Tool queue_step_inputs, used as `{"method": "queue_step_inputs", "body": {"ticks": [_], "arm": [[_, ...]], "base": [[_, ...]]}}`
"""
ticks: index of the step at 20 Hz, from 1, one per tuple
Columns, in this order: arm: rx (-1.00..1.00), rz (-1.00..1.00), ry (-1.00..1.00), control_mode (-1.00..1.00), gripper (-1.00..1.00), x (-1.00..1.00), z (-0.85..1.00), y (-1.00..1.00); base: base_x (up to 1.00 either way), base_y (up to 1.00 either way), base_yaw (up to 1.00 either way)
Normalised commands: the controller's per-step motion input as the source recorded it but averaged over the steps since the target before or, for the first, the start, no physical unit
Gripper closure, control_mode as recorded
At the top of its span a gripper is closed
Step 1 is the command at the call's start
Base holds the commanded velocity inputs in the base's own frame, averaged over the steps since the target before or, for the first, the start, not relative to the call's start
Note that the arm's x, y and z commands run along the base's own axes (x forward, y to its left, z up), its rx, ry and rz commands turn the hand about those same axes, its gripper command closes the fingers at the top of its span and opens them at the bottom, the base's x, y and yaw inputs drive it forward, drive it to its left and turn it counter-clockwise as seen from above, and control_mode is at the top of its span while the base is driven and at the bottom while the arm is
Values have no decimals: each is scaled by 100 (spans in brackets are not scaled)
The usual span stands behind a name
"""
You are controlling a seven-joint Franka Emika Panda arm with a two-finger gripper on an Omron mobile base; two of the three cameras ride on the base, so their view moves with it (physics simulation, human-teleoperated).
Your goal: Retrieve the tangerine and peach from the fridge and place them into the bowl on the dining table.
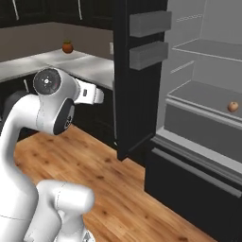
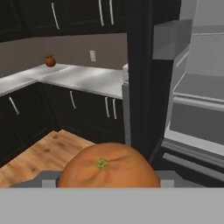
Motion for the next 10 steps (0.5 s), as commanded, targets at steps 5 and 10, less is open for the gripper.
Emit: {"method": "queue_step_inputs", "body": {"ticks": [5, 10], "arm": [[0, 0, 0, 100, 100, 0, 0, 0], [0, 0, 0, 100, 100, 0, 0, 0]], "base": [[-55, -2, 36], [-55, -7, 40]]}}
